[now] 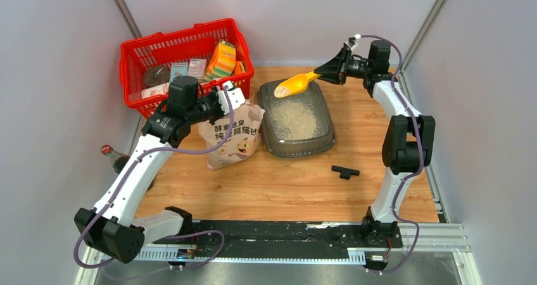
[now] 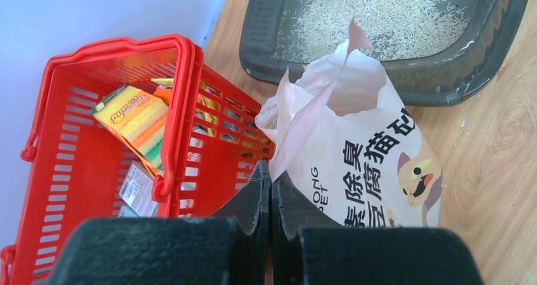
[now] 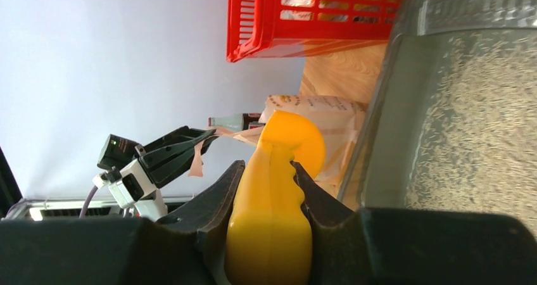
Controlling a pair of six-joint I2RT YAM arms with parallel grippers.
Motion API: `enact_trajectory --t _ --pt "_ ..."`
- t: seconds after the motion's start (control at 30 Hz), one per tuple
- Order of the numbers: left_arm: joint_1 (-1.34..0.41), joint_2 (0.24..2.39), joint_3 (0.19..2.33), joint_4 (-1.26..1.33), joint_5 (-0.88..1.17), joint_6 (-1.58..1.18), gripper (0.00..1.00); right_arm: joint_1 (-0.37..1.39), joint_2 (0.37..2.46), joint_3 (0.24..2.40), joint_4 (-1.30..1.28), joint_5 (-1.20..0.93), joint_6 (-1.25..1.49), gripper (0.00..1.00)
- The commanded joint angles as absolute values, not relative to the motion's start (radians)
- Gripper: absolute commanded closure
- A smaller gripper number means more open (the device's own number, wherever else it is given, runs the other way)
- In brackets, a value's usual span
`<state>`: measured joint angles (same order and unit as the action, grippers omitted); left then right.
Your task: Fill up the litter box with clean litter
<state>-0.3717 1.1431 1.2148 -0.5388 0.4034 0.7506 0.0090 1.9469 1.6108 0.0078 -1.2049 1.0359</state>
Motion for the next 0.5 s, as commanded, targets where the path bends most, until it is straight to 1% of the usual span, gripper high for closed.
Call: enact_trajectory --t 0.0,0.03,0.1,0.13,0.23,0.27,0.33,0.47 --pt "-0.373 1.157 1.278 -0.479 0.417 0.776 1.00 -0.058 1.983 1.629 0.032 -1.221 0.993 1.00" --pt "-0.373 1.158 1.273 -0.471 0.414 0.775 1.00 -0.080 1.991 1.638 -0.056 -1.210 0.942 1.00" --pt "-0.373 1.154 1.260 -0.445 0.414 0.769 1.00 -0.097 1.997 1.657 -0.129 -1.161 0.826 1.00" --pt "-0.373 1.144 1.253 -0.434 0.413 0.762 1.00 -0.106 1.996 1.661 -0.214 -1.141 0.778 1.00" --pt "-0.374 1.121 1.236 -0.422 0.419 0.755 1.00 -0.103 1.977 1.695 -0.374 -1.031 0.602 1.00" --pt "-0.374 1.115 1.230 -0.423 0.420 0.756 1.00 -0.100 1.971 1.703 -0.389 -0.979 0.576 1.00" --pt "-0.374 1.097 1.223 -0.429 0.419 0.772 1.00 -0.089 1.973 1.730 -0.391 -0.954 0.558 1.00" --pt "-0.374 1.081 1.197 -0.430 0.413 0.801 1.00 -0.068 2.035 1.818 -0.393 -0.873 0.552 1.00"
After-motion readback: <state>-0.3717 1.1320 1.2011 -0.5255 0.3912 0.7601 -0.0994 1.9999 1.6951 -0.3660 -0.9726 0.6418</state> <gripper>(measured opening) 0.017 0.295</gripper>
